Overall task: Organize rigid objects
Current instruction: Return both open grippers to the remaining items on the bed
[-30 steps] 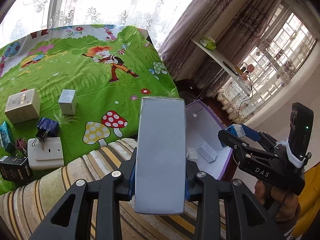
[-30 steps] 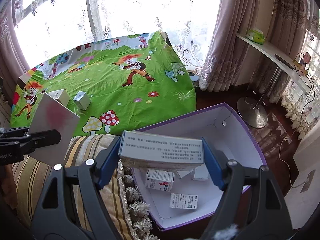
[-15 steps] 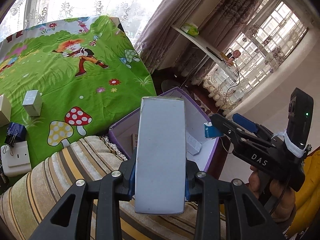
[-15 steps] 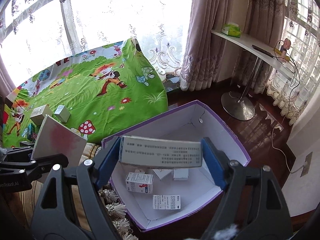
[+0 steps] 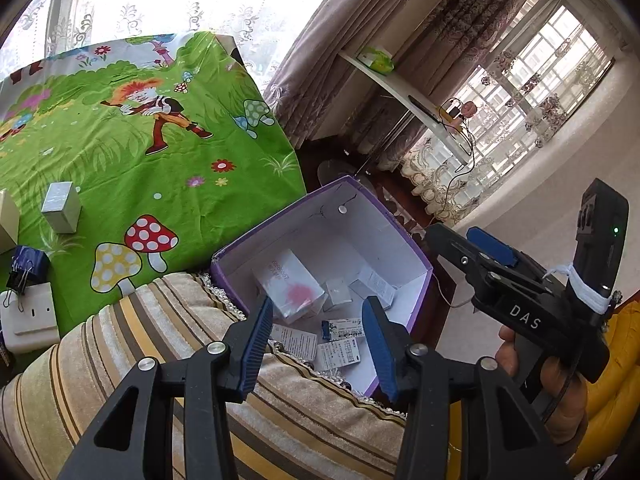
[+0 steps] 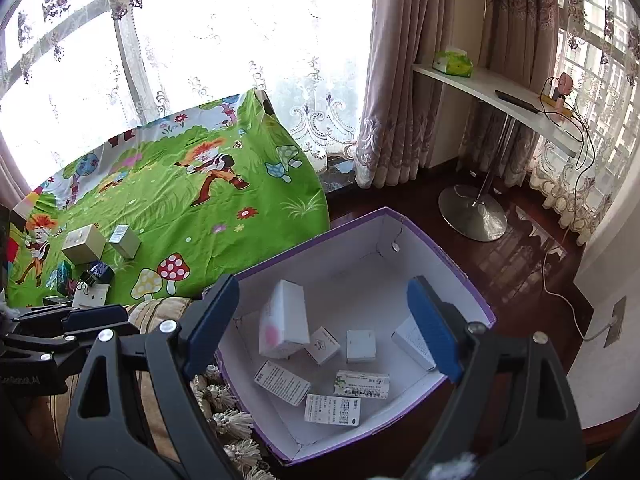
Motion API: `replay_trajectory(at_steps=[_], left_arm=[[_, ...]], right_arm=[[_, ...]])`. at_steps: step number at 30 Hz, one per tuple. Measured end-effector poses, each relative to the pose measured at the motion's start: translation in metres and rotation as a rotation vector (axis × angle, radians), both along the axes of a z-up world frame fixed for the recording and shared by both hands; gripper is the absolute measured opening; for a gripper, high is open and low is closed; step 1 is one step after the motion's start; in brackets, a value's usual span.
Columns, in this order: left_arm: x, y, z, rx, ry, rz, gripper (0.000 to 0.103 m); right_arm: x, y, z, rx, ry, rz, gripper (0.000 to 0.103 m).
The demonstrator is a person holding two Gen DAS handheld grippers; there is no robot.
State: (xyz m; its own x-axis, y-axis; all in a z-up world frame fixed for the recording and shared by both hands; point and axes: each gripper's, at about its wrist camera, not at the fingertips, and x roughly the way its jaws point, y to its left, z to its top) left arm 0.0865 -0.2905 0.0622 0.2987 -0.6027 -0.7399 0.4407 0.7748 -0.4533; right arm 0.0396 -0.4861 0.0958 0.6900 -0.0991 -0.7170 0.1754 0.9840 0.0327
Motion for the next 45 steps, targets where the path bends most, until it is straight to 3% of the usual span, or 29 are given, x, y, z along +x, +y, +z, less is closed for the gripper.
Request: replay_trajectory(at_steps=[23,34,45], left_arm=[[0.003,0.047,0.011,-0.014,-0.037,0.102,0.048],[0.006,0.086,0.006,0.024,-0.035,0.210,0.057],[0.006,0.126,-0.002,0.042,-0.017,0.297,0.058]], right_arm=[[0.004,0.025,0.012,-0.011,-0.009,0.060,0.088],[0.010,0.058,0.012,-0.029,0.008,0.139,0.088],[0.018,0.091,0.012,-0.046,0.026,0.212,0.088]])
